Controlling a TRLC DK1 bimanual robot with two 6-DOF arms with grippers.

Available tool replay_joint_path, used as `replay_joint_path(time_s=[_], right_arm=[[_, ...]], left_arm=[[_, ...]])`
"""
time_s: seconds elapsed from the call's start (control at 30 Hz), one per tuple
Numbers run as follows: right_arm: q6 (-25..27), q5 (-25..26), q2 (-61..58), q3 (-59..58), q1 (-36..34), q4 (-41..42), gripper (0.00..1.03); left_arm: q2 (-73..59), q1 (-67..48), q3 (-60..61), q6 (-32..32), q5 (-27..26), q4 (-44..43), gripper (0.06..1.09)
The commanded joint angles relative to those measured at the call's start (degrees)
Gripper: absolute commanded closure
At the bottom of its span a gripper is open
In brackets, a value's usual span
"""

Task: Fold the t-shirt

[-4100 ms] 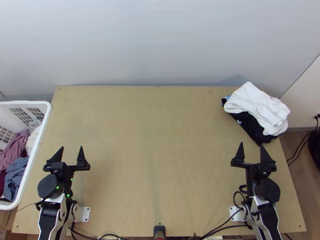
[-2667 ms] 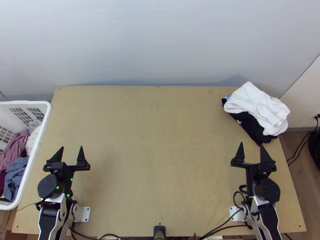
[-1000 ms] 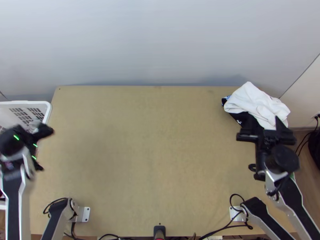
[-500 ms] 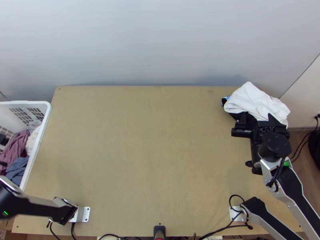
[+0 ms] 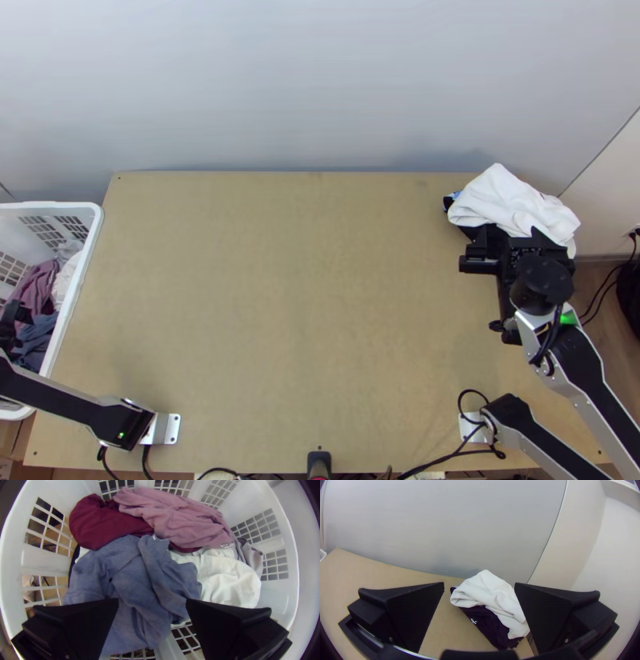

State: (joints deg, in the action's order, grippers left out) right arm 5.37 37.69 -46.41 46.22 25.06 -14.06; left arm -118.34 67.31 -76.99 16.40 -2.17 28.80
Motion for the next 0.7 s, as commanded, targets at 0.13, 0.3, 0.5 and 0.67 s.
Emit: replay_joint_path(time_s=[0.13, 0.3, 0.5, 0.67], right_arm=[[0.17, 0.01, -1.14, 0.01, -0.01, -0.7, 0.04], [0.17, 0.01, -1.22, -0.07, -0.19, -0.7, 0.04], [0.17, 0.01, -0.96, -0.07, -0.63, -0.7, 0.04], [0.35, 0.1, -0.78, 0.45, -0.63, -0.7, 0.05]], left_arm=[[-7.25, 0.02, -4.4, 0.91, 0.42, -0.94, 0.63], [-7.16, -0.51, -5.19, 0.3, 0.07, -0.67, 1.04], [-3.12, -1.74, -4.66, 0.3, -0.2, 1.79, 1.04], [12.44, -6.31, -4.48, 0.47, -5.56, 6.27, 1.04]])
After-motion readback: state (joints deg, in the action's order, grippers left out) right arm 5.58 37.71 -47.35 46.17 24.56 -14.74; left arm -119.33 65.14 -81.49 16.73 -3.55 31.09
